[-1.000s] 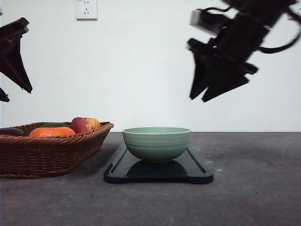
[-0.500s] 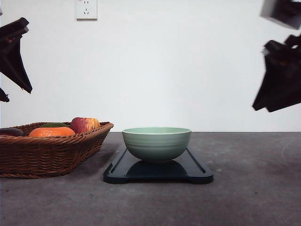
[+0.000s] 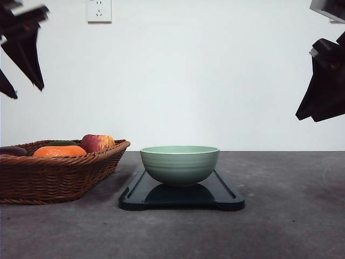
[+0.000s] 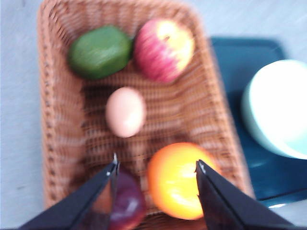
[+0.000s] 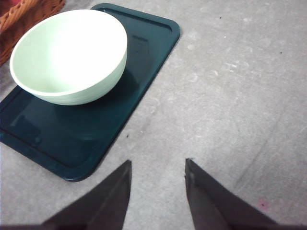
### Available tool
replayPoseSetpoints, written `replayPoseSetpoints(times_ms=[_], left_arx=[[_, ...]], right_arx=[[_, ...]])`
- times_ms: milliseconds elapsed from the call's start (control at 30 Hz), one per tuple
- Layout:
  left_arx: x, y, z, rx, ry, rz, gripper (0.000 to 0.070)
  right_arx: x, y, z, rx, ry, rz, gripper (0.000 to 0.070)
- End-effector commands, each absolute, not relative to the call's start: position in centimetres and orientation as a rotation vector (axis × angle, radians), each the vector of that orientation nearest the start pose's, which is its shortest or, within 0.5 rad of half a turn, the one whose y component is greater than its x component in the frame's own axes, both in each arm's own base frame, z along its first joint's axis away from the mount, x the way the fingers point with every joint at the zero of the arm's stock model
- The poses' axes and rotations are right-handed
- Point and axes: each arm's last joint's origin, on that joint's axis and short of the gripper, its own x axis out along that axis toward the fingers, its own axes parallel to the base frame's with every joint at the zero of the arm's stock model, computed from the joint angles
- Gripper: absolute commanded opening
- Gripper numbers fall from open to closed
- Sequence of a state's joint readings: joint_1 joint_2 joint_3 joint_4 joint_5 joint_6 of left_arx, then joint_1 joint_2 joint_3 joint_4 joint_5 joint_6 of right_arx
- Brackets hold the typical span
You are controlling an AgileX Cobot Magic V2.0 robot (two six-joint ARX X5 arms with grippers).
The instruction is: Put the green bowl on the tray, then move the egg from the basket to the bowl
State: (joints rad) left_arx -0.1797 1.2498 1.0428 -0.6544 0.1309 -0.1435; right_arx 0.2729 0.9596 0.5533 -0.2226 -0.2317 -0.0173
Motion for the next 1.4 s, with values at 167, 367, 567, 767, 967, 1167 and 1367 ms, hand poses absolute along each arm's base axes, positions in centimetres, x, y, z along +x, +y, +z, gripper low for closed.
replayPoseSetpoints(times_ms=[167, 367, 567, 767, 967, 1167, 1367], left_arx=[[29.1, -6.5, 27.4, -0.012, 0.967, -0.217, 0.0354], [32.4, -7.5, 25.2, 0.006, 0.99, -0.208, 0.0398], [34.4, -7.9, 22.8, 0.028, 1.004, -0.173, 0.0398], [35.4, -8.1, 20.7, 0.039, 1.031, -0.156, 0.0396], [36.0, -8.2, 19.7, 0.039, 1.036, -0.156, 0.0392], [36.2, -8.2, 19.1, 0.041, 1.051, -0.154, 0.0391], [36.2, -8.3, 19.1, 0.041, 1.049, -0.154, 0.0343]], right_arx=[[18.7, 6.0, 22.2, -0.011, 0.63, 0.497, 0.0212], [18.7, 6.0, 22.2, -0.001, 0.633, 0.494, 0.0212], [18.7, 6.0, 22.2, 0.001, 0.633, 0.492, 0.0212], [18.7, 6.0, 22.2, 0.001, 0.632, 0.492, 0.0212], [18.7, 6.0, 22.2, 0.001, 0.632, 0.492, 0.0212], [18.7, 6.0, 22.2, 0.001, 0.631, 0.492, 0.0212], [18.7, 6.0, 22.2, 0.001, 0.631, 0.491, 0.0212]])
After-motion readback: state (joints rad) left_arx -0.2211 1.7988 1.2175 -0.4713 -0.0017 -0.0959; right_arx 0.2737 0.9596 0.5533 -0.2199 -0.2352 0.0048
